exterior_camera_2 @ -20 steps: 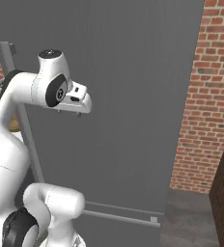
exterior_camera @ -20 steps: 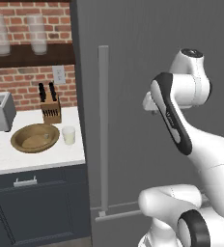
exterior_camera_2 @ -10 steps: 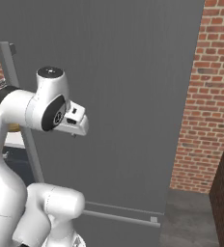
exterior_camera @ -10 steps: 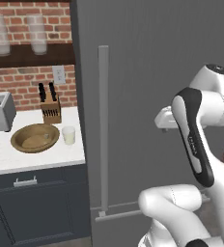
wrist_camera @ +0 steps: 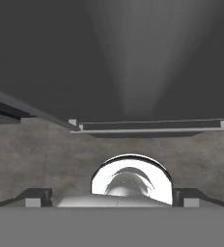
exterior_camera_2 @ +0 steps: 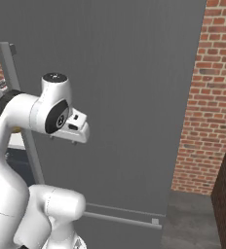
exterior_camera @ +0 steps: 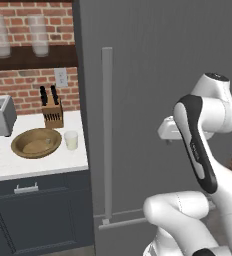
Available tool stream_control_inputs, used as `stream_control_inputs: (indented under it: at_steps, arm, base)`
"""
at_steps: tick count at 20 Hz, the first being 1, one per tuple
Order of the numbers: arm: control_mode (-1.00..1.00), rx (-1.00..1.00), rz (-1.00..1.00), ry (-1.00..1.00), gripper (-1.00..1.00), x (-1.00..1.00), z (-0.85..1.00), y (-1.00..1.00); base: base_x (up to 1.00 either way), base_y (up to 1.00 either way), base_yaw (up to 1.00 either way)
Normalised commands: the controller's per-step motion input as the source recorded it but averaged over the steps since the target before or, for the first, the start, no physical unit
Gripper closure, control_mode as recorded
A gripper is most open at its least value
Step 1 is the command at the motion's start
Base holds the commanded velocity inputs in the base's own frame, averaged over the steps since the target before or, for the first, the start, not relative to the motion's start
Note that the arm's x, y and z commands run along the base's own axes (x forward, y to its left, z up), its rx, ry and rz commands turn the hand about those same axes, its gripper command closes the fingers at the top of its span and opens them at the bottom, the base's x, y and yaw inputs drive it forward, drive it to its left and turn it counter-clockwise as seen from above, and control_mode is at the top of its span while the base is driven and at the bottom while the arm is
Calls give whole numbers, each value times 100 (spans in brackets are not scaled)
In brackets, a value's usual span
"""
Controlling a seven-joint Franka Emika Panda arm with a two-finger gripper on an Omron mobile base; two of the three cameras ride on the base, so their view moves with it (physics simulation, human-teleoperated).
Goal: Grab a lemon wedge from the fridge and one ice cube from the ice bowl, and put them in the glass of lemonade.
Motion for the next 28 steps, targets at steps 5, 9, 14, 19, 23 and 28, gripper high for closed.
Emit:
stream_control_inputs:
  at_steps: [5,9,14,19,23,28]
  arm:
    - [100,-1,-5,0,-100,0,-5,52]
    - [100,0,0,0,-100,0,0,0]
    - [100,0,0,0,-100,0,0,0]
    - [100,0,0,0,-100,0,0,0]
    - [100,0,0,0,-100,0,0,0]
    - [100,0,0,0,-100,0,0,0]
  base:
    - [0,33,-1]
    - [0,95,-4]
    - [0,100,-7]
    - [36,97,-31]
    - [22,38,-57]
    - [18,1,-30]
